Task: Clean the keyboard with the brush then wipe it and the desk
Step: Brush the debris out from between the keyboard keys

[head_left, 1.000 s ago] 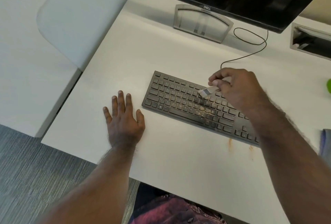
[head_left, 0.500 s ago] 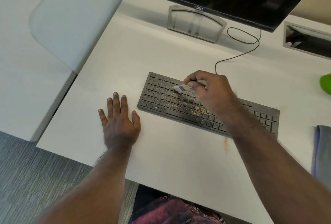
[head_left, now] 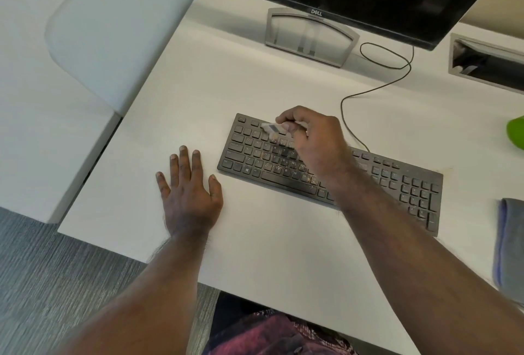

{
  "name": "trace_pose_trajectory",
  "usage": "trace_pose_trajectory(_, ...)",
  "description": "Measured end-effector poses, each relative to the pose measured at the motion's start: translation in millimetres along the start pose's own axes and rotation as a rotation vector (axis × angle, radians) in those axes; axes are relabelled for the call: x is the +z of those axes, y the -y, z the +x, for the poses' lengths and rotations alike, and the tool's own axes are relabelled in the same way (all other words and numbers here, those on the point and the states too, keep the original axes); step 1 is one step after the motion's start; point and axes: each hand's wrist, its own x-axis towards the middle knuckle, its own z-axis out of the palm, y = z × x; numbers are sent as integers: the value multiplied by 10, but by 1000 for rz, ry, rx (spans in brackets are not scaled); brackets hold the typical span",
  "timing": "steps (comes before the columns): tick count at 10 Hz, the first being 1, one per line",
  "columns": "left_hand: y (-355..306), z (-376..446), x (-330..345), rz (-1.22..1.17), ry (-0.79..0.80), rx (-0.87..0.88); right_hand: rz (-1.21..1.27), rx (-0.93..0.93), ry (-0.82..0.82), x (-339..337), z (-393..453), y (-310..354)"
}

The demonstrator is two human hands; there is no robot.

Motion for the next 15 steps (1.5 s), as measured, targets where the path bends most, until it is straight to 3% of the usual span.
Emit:
trace_pose_trajectory(4,-4,-5,-3,3,-4,7,59,19,-93,-9,-27,-107)
trace_pose_trajectory(6,0,-1,-3,11,6,8,1,1,-30,-36,-118,-125)
trace_pose_trajectory(7,6,4,3,17,7,7,64,15,-122,-161,-95,-140)
trace_pose_trajectory(8,14,3,5,12,5,5,23,-4,-25,-201,-140,-154)
trace_pose_trajectory(10,3,0,5,-4,-4,2,-118,116,33,-419,-193,-293)
trace_pose_trajectory(13,9,3,-8,11,10,5,-150,101,58,-495,-304,-282)
trace_pose_trajectory(15,8,3,-13,13,17,6,-184,259,-29,-880,-372,-481)
